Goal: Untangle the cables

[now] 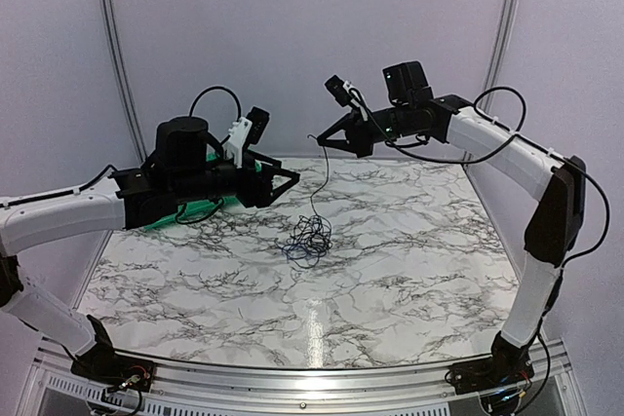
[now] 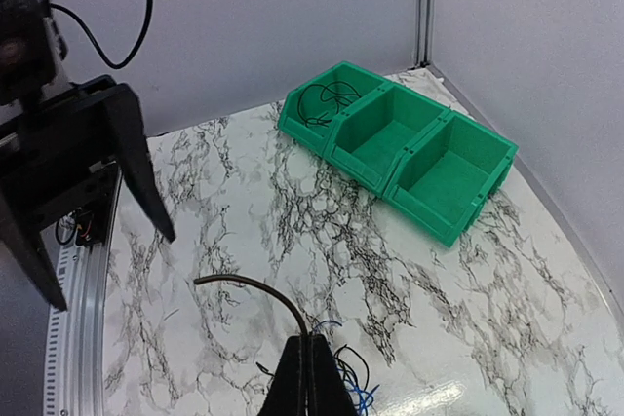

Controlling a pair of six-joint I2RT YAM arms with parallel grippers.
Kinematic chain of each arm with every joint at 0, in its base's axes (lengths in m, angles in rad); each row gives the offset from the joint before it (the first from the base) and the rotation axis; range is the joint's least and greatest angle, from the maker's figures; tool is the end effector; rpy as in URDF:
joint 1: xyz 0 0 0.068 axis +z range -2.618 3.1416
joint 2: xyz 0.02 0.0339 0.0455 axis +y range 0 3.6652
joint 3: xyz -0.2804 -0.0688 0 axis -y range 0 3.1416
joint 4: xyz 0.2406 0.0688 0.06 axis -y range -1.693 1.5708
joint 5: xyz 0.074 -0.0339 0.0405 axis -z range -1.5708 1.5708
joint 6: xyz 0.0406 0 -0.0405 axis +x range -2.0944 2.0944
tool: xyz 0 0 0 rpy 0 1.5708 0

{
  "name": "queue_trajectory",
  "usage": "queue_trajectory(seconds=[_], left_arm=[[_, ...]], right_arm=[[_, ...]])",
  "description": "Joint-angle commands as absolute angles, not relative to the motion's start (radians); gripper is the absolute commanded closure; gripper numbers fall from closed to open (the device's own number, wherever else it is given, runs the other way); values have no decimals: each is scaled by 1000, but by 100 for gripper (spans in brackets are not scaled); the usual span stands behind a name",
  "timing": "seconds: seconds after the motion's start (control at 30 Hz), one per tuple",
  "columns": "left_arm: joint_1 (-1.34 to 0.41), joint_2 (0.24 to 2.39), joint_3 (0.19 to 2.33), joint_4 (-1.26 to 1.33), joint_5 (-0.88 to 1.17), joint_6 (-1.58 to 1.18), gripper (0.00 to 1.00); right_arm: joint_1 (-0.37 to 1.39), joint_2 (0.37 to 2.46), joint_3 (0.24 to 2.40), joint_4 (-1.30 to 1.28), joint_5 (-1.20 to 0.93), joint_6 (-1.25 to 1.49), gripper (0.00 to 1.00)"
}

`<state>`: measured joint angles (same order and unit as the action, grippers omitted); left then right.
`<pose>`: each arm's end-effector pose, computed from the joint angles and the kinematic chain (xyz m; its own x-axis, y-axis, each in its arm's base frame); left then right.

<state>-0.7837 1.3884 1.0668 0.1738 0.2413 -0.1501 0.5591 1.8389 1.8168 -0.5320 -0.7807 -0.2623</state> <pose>0.2259 -0.2388 0.3534 -0.2307 0.0249 -0.9727 0.8277 0.5306 -0.1827 0.3439 0.2489 0.3844 -0.2015 -0.3434 -0.9173 -0.9696 0.2027 0.1371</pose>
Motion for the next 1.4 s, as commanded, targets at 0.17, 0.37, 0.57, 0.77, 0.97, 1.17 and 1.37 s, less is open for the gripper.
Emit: queue_trajectory(seconds=[0.17, 0.37, 0.57, 0.77, 0.97, 1.17, 1.37], left_arm=[[-890, 1540, 1162, 213, 46, 64, 41], [-890, 1618, 1185, 294, 32, 107, 47], [-891, 1686, 1216, 336, 38, 124, 49], [-890, 1748, 1260, 357, 8, 141, 77], [-891, 1729, 1226, 400, -9, 111, 100], [-890, 1638, 1048, 489, -129, -35, 100], [-891, 1566, 873, 518, -222, -169, 100]], right_arm=[[571, 1781, 1881, -493, -847, -161, 100], [571, 1765, 1884, -479, -876, -131, 100], [571, 1757, 1873, -473, -877, -126, 100], [571, 1754, 1870, -470, -878, -125, 100], [568, 1745, 1834, -466, -829, -162, 100], [538, 1746, 1598, -383, -645, -301, 62], [563, 1810, 1463, -379, -505, -485, 41]])
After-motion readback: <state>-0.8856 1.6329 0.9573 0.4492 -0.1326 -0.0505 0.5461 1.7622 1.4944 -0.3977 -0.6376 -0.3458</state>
